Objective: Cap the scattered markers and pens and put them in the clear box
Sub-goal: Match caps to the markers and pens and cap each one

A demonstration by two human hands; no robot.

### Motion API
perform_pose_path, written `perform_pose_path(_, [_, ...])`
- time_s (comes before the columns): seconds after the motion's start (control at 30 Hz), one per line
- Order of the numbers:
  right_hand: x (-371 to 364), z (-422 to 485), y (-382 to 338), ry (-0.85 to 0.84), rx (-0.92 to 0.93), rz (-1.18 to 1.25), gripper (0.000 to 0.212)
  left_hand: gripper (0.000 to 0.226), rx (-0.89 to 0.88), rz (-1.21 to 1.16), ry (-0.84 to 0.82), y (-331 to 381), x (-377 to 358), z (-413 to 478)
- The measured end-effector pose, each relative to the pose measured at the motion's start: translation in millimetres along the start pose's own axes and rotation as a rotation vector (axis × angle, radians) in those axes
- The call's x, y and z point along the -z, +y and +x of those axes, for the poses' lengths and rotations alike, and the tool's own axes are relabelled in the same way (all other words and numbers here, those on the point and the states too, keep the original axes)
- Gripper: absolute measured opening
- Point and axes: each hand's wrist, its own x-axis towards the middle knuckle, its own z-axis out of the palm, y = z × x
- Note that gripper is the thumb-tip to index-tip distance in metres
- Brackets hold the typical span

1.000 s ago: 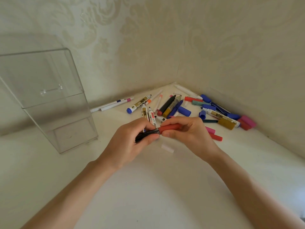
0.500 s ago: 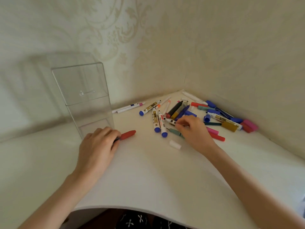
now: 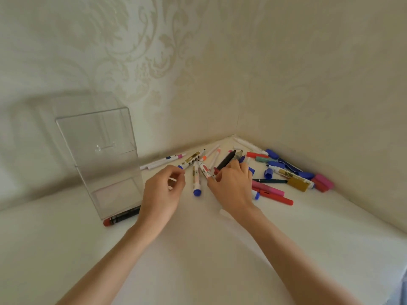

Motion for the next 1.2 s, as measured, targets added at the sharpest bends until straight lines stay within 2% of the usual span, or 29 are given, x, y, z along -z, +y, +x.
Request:
perform_pose_path(0.1, [15,-6,2,0.032,-0.071,0.305,0.027,0.019,0.17,-0.292,-0.061,5,-8,11])
perform_pose_path(0.17, [26,-13,-2,0.007,-0.051,0.477,0.026,0.03,0.283,-0.47,-0.135,12,-15,17])
perform_pose_path(0.27, [33,-18,-3,-0.113,0.06,0.521,0.026,0.024,0.341,-0.594,-0.183,16,-22,20])
perform_pose_path(0.33, [34,-4,12,-0.097,0.086,0.529,0.023,0.019,0.347,-0.629,-0.177,14,-22,21])
perform_pose_path(0.43, [30,34,50,0.057,-0.021,0.252,0.02,0.018,0.36,-0.662,-0.163,12,-17,22])
perform_pose_path(0.53, [21,59,75,-0.116,-0.112,0.09,0.031,0.017,0.35,-0.656,-0.151,10,-12,23])
perform_pose_path(0.6, [15,64,77,-0.21,-0.111,0.031,0.031,0.017,0.315,-0.615,-0.159,10,-11,22])
perform_pose_path(0.7, [17,61,76,-0.155,-0.092,-0.028,0.024,0.016,0.222,-0.566,-0.207,10,-12,18])
perform_pose_path(0.77, [26,52,74,-0.03,-0.109,0.175,0.024,0.015,0.171,-0.544,-0.222,11,-13,16])
perform_pose_path(0.83, [40,39,67,0.012,-0.141,0.62,0.022,0.015,0.105,-0.527,-0.237,11,-16,15])
perform_pose_path(0.9, [48,21,55,-0.079,-0.185,1.083,0.019,0.013,0.061,-0.503,-0.263,11,-20,13])
perform_pose_path(0.97, [47,10,48,-0.165,-0.235,1.404,0.019,0.014,0.036,-0.467,-0.295,9,-22,11])
perform_pose_path(1.07, [46,6,45,-0.188,-0.296,1.631,0.013,0.019,0.02,-0.413,-0.312,6,-23,9])
perform_pose_path(1.2, [47,4,47,-0.152,-0.324,1.672,0.004,0.017,-0.004,-0.405,-0.299,7,-22,8])
